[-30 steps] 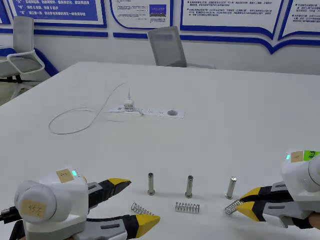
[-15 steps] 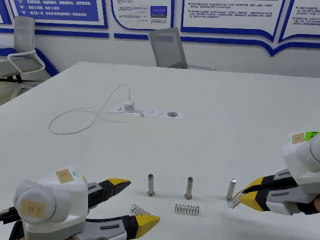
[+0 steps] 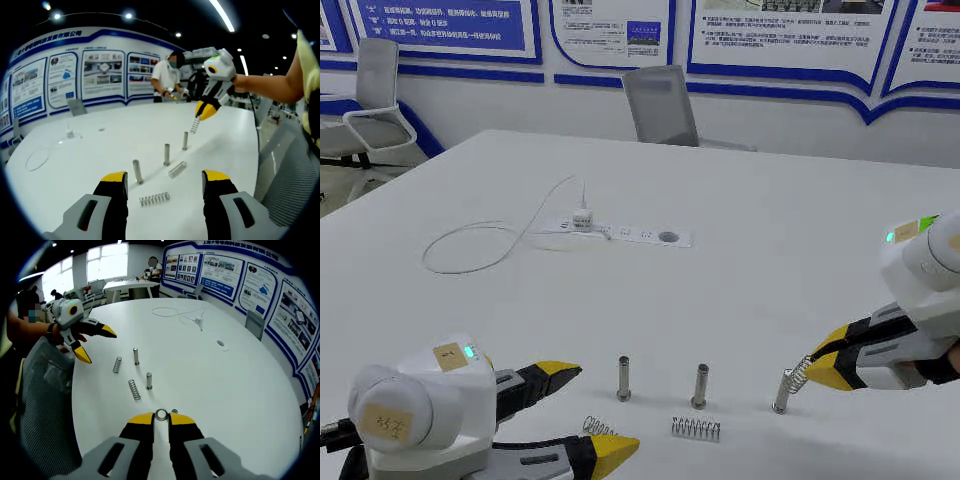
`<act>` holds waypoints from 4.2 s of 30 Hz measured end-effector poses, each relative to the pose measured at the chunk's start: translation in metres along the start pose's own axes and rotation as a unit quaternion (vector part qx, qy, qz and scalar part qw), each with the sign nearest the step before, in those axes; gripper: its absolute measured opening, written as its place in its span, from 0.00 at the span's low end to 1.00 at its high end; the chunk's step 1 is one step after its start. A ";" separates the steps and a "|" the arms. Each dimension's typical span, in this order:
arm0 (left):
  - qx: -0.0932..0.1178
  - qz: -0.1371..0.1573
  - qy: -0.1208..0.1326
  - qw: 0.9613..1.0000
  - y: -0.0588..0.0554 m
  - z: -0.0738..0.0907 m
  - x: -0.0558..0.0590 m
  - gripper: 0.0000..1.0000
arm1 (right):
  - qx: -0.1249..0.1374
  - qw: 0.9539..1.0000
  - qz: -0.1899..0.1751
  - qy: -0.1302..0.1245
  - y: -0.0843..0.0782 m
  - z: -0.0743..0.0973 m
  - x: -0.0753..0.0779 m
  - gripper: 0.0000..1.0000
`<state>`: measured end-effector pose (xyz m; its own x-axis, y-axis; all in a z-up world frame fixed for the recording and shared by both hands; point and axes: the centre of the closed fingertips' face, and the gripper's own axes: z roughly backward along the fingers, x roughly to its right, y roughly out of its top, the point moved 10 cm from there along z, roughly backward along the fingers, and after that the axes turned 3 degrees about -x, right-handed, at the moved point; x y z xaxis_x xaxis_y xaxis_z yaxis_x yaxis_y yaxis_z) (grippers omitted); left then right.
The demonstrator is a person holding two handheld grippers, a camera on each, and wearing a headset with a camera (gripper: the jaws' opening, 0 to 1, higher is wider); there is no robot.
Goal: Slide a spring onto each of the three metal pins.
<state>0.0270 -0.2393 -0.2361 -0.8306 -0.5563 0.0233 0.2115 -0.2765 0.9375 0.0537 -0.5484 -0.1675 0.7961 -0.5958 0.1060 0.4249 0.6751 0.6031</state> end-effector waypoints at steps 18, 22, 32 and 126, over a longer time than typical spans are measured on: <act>0.004 0.003 0.003 1.000 -0.001 0.001 -0.002 0.61 | -0.041 0.999 0.001 -0.001 0.016 -0.003 0.019 0.12; 0.005 0.005 0.003 1.000 -0.001 0.000 -0.002 0.61 | -0.058 0.998 0.005 0.007 0.016 -0.009 0.020 0.12; 0.005 0.007 0.005 1.000 -0.002 0.000 -0.003 0.61 | -0.074 0.997 0.003 0.017 0.014 -0.016 0.022 0.12; 0.002 0.006 0.009 1.000 0.000 0.000 -0.002 0.61 | -0.075 0.996 0.027 0.043 0.018 -0.055 0.008 0.18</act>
<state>0.0282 -0.2378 -0.2361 -0.8183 -0.5741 0.0288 0.2200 -0.2665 0.9384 0.0915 -0.5170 -0.1996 0.8507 -0.5219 0.0630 0.4350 0.7661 0.4732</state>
